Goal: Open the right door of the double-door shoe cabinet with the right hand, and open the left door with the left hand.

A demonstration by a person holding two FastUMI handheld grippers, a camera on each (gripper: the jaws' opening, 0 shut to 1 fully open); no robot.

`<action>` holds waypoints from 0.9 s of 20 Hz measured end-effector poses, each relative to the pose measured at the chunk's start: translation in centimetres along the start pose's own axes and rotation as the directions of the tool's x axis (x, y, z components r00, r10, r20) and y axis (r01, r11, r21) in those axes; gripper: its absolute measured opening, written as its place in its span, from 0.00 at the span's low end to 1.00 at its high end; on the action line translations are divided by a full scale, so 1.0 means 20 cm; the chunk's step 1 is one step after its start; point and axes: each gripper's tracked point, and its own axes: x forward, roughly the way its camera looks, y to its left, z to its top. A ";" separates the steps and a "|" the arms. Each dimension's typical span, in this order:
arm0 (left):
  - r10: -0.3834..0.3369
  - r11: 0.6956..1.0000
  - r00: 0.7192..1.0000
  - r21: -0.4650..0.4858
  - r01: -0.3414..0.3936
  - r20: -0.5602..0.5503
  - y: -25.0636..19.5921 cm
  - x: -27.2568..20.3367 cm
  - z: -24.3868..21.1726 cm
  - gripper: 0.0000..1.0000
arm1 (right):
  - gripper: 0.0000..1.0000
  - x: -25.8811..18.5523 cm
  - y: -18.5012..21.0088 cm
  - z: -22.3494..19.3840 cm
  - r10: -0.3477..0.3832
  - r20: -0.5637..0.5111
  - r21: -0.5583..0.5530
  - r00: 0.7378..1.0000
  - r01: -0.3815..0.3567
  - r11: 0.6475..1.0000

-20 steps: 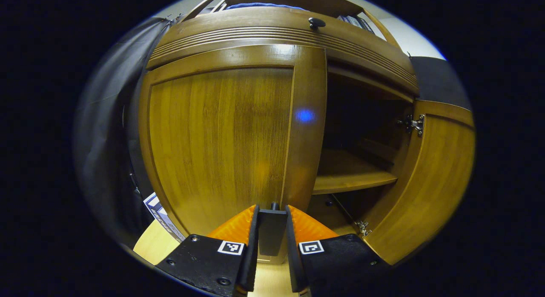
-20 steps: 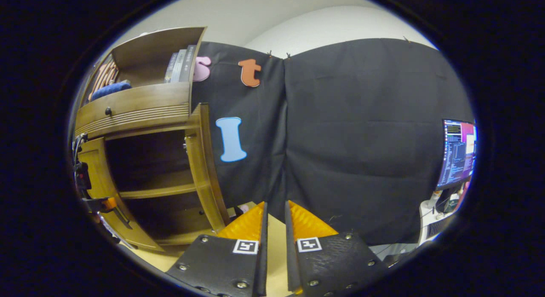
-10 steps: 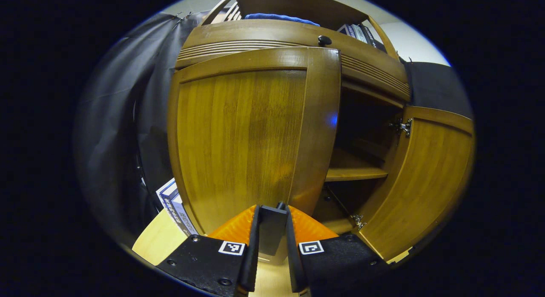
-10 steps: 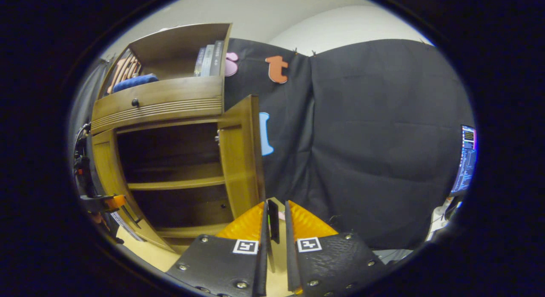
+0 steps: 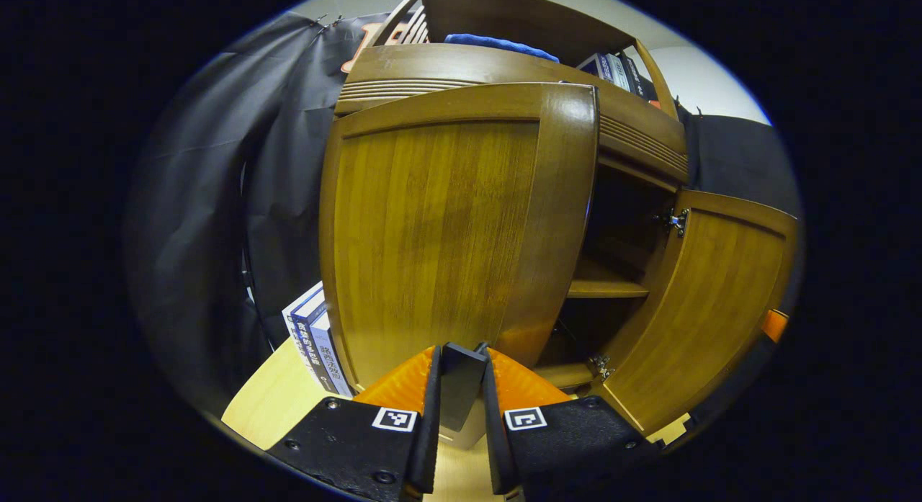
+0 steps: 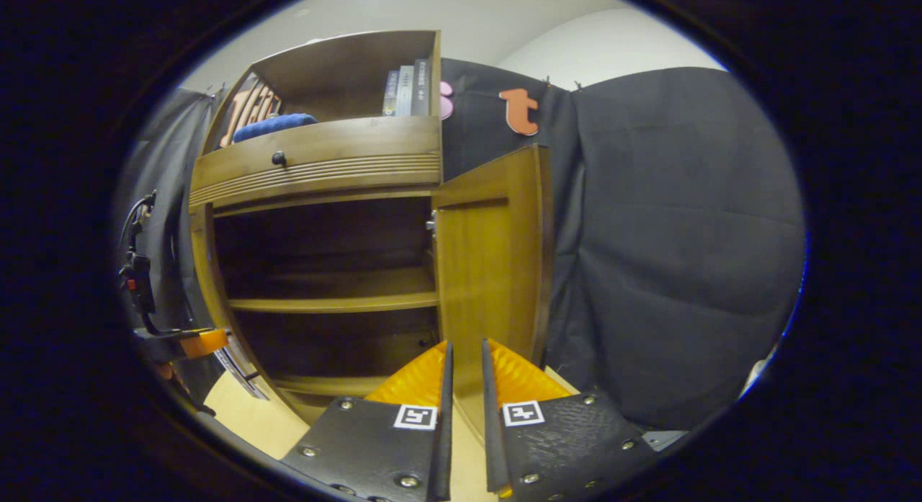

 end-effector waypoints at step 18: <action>0.150 0.988 0.988 -0.028 -0.149 0.030 0.40 -0.39 -0.01 0.07 | 0.19 0.00 0.45 -0.05 0.239 -0.053 -0.011 0.970 -0.240 0.971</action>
